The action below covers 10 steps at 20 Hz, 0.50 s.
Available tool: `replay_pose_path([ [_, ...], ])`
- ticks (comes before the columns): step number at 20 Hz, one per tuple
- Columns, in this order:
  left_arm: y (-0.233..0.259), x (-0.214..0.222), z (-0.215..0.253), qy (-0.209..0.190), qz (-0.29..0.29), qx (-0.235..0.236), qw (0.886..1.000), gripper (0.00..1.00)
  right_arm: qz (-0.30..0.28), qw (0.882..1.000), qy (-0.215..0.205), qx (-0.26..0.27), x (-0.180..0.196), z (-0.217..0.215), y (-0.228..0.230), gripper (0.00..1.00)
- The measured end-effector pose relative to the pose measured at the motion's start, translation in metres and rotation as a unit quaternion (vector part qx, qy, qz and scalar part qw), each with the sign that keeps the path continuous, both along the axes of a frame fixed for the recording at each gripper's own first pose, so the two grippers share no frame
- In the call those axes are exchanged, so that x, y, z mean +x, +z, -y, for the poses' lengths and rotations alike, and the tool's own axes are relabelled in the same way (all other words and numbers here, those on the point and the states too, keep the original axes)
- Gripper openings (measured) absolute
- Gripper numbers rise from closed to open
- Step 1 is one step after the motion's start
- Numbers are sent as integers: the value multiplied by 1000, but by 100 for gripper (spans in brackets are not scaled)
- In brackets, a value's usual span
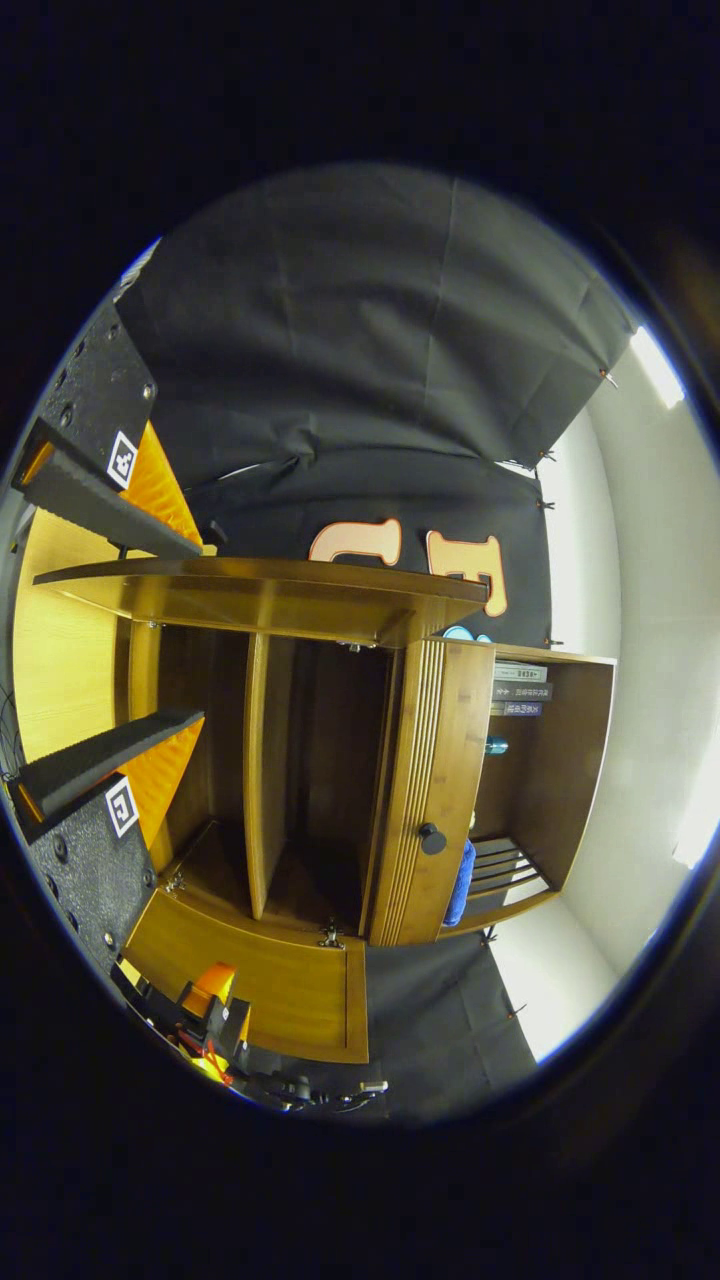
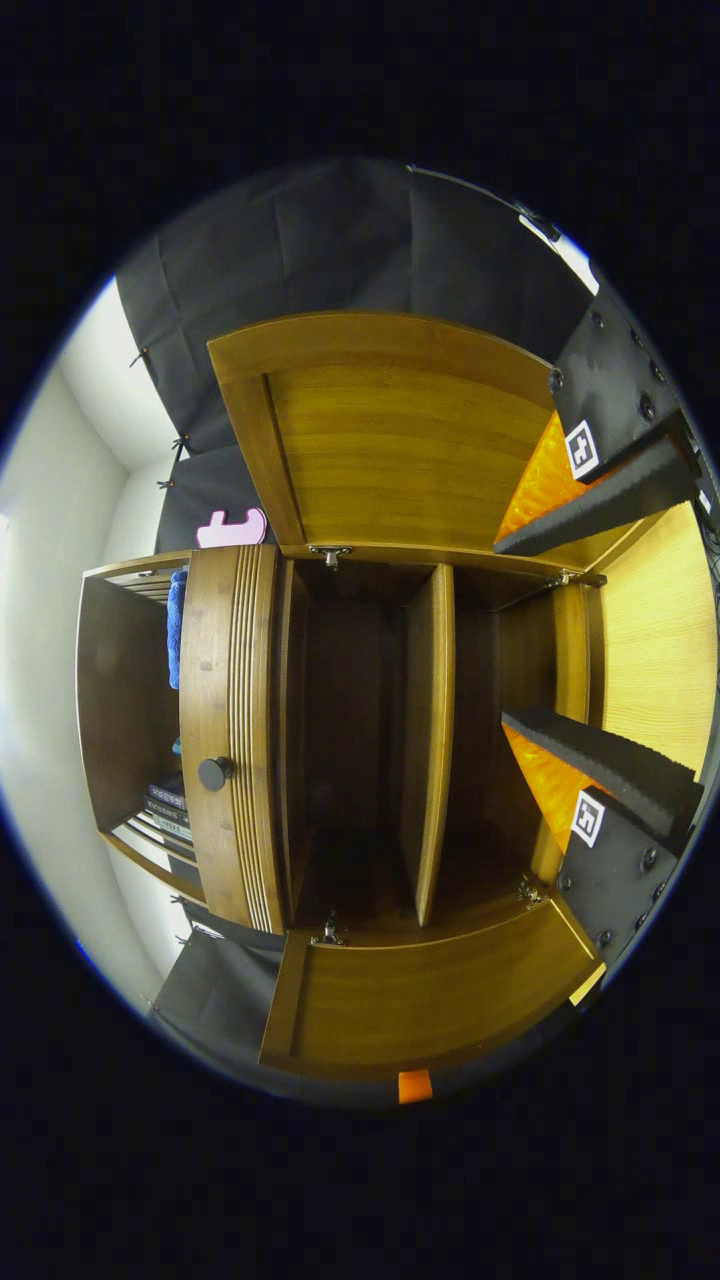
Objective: Open the right door of the double-door shoe cabinet with the right hand, and open the left door with the left hand.
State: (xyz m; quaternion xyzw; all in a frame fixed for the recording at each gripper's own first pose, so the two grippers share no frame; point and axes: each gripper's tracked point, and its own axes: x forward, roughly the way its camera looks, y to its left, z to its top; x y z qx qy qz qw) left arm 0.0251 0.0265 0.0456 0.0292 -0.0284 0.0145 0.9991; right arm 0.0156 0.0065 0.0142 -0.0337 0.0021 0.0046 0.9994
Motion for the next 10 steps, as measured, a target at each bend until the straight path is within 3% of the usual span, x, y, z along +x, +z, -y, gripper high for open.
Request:
replay_pose_path([
  [2,-1,0,3,-4,-1,-1,1000,85,1,1000,-1,0,-2,0,1,98],
  [4,-1,1,4,-9,-3,-2,1000,85,2,1000,-2,0,-1,0,1,94],
  [9,-2,4,6,-15,-5,1,1000,85,2,1000,-4,0,2,6,0,98],
  [10,-3,4,7,-16,-6,0,1000,85,1,1000,-5,0,2,6,0,94],
])
